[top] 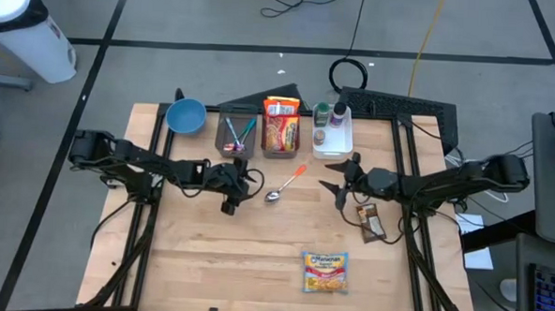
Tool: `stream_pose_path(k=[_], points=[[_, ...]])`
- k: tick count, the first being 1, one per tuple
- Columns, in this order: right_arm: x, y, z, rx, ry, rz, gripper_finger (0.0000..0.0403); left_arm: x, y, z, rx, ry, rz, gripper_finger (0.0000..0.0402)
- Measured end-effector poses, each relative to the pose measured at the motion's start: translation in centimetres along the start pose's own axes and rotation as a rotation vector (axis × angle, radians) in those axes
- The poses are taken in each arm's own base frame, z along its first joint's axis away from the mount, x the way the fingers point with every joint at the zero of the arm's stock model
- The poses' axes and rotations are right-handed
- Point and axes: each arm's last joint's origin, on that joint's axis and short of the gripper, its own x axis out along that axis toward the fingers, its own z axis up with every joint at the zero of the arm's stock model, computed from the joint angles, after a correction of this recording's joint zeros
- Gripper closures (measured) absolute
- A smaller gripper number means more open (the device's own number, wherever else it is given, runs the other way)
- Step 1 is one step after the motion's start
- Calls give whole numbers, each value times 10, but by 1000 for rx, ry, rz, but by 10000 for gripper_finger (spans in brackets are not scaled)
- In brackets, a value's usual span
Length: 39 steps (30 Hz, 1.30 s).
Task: Pick & Place Food Item
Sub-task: Put the orange spoon into the left black bin
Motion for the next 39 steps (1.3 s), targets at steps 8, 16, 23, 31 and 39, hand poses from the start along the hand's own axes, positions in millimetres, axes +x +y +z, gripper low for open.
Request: stream_pose_path(k=[8, 16, 23, 31, 39], points=[[8, 0, -3, 9, -28, -9, 142, 0, -2, 1, 143, 6, 14, 147], [9, 0, -4, 12, -26, -7, 142, -2, -10, 14, 277, -73, 32, 147], [9, 0, -3, 13, -32, -6, 142, 12, -19, 9, 306, -34, 22, 147], [9, 0, -3, 16, -39, -6, 142, 38, -27, 12, 370, 58, 29, 147], [9, 0, -4, 13, -30, -6, 142, 51, -21, 29, 394, 43, 47, 147]])
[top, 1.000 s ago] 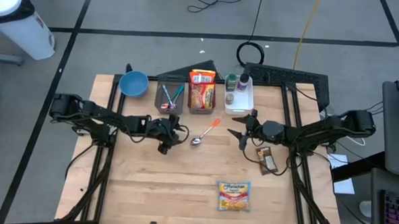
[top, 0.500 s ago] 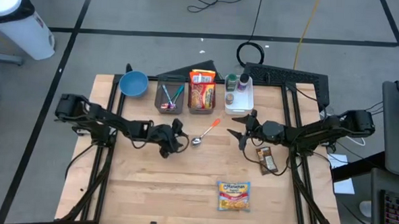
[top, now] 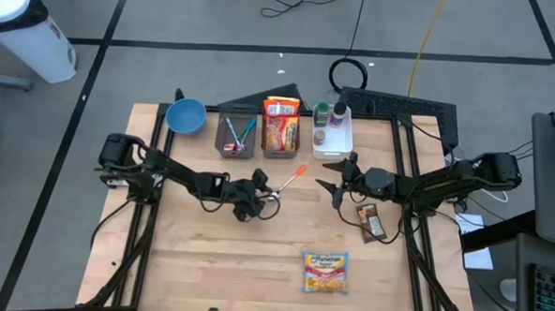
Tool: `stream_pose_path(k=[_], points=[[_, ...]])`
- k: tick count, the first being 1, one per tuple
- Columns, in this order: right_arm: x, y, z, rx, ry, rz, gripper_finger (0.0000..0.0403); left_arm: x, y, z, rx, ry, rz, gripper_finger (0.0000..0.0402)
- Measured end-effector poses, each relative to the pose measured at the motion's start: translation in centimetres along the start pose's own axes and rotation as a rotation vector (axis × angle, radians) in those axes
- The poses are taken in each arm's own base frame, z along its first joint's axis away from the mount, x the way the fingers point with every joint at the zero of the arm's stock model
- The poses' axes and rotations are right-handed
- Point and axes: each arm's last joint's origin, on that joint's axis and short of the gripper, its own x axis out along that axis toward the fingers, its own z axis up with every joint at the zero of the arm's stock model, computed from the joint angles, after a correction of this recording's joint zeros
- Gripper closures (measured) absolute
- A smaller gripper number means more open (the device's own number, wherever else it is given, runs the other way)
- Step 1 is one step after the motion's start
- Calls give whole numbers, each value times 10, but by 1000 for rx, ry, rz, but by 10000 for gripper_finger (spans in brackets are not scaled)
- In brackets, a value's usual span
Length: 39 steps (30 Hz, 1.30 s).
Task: Pick & Place Food Item
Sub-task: Put the orange spoon into the left black bin
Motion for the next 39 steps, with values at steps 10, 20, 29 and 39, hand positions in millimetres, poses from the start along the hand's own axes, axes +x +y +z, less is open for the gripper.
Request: stream_pose_path(k=[10, 20, 29, 39], points=[[0, 0, 1, -25, -8, 1, 142, 0, 1, 1, -3, -52, -61, 147], [0, 0, 2, -24, -16, 0, 142, 3, 10, -8, -86, -43, -39, 147], [0, 0, 2, -24, -16, 0, 142, 12, 4, -11, -92, -64, -83, 204], [0, 0, 2, -24, -15, 0, 142, 17, 0, -13, -90, -50, -82, 302]])
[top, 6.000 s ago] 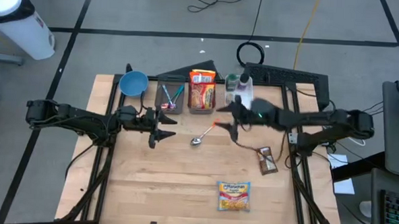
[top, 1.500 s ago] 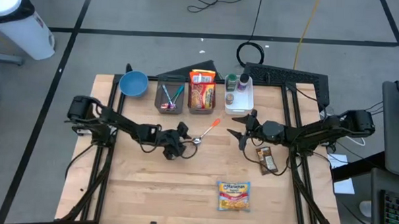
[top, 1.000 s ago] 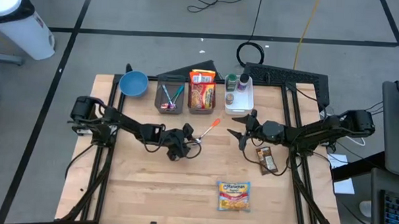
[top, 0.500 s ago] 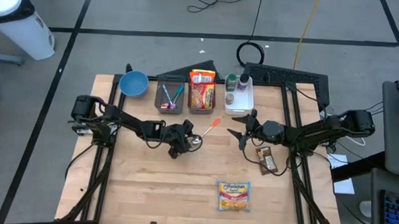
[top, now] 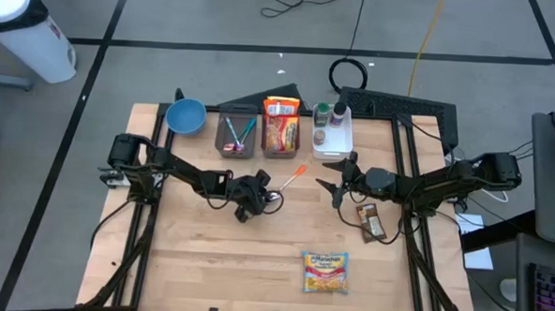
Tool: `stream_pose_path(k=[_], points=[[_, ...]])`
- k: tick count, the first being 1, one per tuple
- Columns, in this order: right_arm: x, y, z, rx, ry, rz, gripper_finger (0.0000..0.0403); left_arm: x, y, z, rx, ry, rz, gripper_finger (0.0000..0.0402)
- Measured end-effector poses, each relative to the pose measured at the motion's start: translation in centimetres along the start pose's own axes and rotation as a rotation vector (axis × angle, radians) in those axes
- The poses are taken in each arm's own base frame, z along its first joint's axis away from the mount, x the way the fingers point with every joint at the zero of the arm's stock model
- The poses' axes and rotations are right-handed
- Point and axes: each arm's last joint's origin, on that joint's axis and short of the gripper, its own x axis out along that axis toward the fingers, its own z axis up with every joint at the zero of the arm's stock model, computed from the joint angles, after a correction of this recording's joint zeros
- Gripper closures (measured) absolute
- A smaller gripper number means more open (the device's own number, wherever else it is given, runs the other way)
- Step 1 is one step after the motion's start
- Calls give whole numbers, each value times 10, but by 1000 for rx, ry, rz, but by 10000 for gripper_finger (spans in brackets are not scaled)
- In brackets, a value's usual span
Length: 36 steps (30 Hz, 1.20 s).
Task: Pick & Place Food Item
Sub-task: Put the orange spoon into the left black bin
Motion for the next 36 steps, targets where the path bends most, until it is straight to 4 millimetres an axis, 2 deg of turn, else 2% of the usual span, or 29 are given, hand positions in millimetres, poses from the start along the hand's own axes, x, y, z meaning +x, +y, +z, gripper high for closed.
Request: stream_pose_path(k=[9, 14, 18, 25, 30, 36], points=[[0, 0, 0, -1, 1, -1, 142, -1, 2, 1, 20, 26, 57, 390], [0, 0, 0, -1, 1, -2, 142, -1, 4, 3, -43, 20, 76, 383], [0, 0, 0, -4, 1, 4, 142, 0, 11, 10, -89, 12, 81, 394], [-2, 12, 2, -92, -6, 101, 142, -1, 29, 29, -186, -17, -30, 395], [4, 27, 14, -177, 22, 133, 142, -15, 44, 37, -233, -101, -121, 393], [18, 41, 33, -271, 131, 148, 142, -53, 68, 35, -306, -197, -178, 393]])
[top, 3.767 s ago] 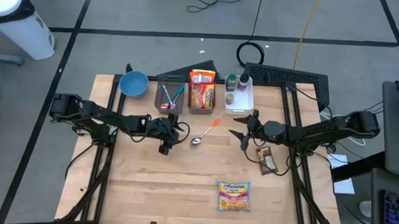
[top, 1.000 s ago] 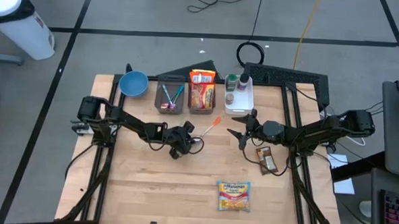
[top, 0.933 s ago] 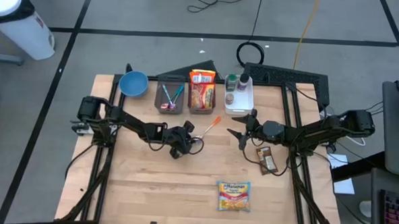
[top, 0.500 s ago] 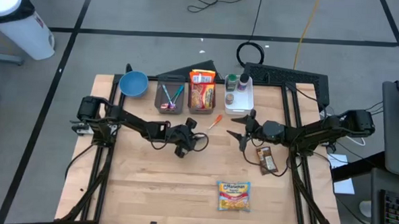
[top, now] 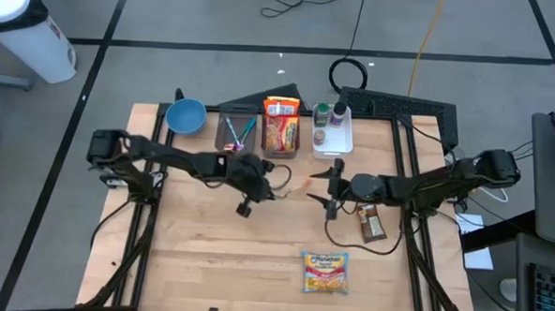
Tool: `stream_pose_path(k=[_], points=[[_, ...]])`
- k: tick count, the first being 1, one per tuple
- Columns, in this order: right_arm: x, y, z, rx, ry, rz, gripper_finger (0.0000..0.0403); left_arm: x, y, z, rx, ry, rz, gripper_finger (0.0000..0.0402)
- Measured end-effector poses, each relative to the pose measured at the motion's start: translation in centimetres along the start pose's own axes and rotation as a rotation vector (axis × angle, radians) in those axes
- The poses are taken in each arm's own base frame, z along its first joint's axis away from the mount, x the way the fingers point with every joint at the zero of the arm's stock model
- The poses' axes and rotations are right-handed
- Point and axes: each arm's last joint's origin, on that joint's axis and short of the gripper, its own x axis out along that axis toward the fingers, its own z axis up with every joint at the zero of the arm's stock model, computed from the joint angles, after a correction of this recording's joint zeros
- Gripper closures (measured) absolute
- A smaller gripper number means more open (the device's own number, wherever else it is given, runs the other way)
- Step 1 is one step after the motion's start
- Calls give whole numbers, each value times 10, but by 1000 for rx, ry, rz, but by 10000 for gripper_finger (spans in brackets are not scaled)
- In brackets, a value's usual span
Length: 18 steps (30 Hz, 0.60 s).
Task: Pick & Place Food Item
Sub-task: Put the orange spoon into the left black bin
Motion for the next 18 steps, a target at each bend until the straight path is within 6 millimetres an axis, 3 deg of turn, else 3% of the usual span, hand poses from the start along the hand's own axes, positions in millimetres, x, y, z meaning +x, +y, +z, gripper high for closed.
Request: stream_pose_path(k=[5, 11, 18], points=[[22, 5, 14, -90, 46, 66, 142, -28, 9, 4, -44, -47, -24, 396], [58, 4, 22, -131, 94, 91, 142, -34, 8, 3, -51, -30, -34, 396], [79, 1, 20, -149, 118, 100, 142, -33, 6, 2, -53, -13, -49, 396]])
